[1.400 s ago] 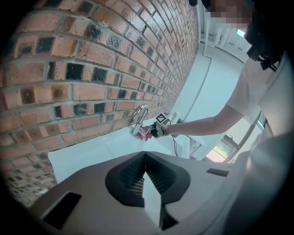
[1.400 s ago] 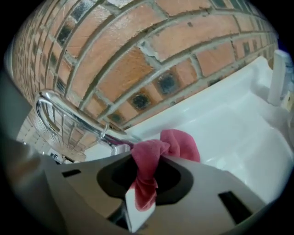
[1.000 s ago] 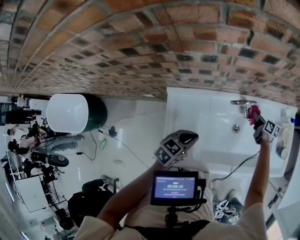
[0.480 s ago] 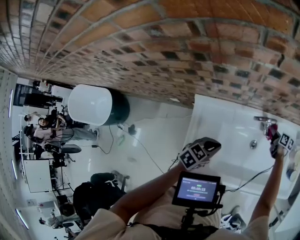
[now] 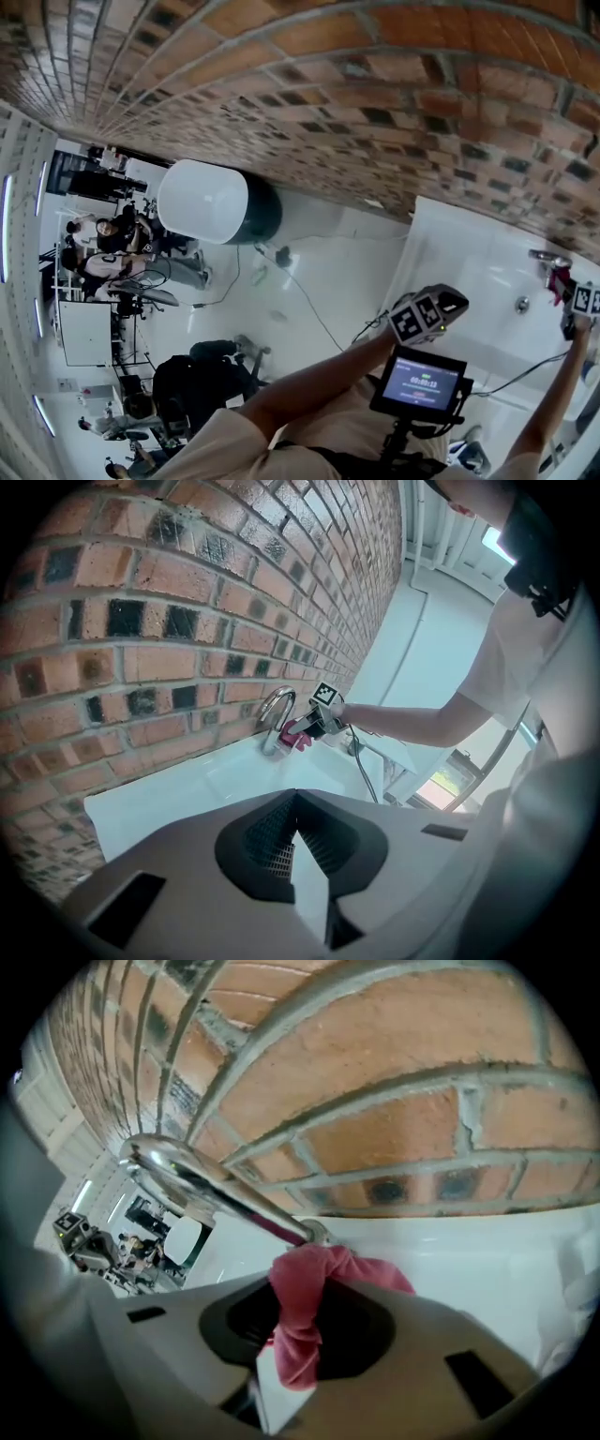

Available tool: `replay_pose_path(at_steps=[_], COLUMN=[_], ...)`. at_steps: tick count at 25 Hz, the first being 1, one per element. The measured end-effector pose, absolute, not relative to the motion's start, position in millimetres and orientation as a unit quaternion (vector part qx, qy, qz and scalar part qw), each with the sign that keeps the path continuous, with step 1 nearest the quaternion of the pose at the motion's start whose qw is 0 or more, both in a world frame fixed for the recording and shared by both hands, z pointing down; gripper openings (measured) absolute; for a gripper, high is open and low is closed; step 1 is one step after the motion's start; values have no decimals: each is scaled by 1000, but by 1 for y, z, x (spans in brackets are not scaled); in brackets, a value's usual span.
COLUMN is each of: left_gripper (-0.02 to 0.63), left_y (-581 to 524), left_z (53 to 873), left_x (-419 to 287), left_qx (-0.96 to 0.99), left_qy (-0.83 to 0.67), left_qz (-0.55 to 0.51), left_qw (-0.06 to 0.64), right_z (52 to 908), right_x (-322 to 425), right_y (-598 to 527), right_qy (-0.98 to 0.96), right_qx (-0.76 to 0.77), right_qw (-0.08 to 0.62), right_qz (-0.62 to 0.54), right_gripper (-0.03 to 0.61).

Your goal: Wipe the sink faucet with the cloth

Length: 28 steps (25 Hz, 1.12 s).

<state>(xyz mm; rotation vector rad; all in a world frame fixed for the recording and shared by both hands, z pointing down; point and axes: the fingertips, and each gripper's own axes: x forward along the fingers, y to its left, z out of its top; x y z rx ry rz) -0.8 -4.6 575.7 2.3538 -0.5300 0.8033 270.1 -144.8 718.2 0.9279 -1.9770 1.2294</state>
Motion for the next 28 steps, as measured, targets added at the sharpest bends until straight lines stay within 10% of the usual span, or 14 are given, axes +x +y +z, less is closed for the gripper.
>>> replay_pose_path(at_steps=[10,28], left_gripper=[-8,-8], left_y=[1,-3], left_z=[567,573], left_x=[-1,-11], left_qx=[890,885], left_qy=[-186,-209], left_qz=[294,292], left_qw=[294,296], right_z=[731,741], right_x=[234,245], right_y=[-126,-135], right_qy=[-759,-739], right_qx=[327,325], right_qw=[389,321], right_qz=[407,496], right_gripper=[104,106])
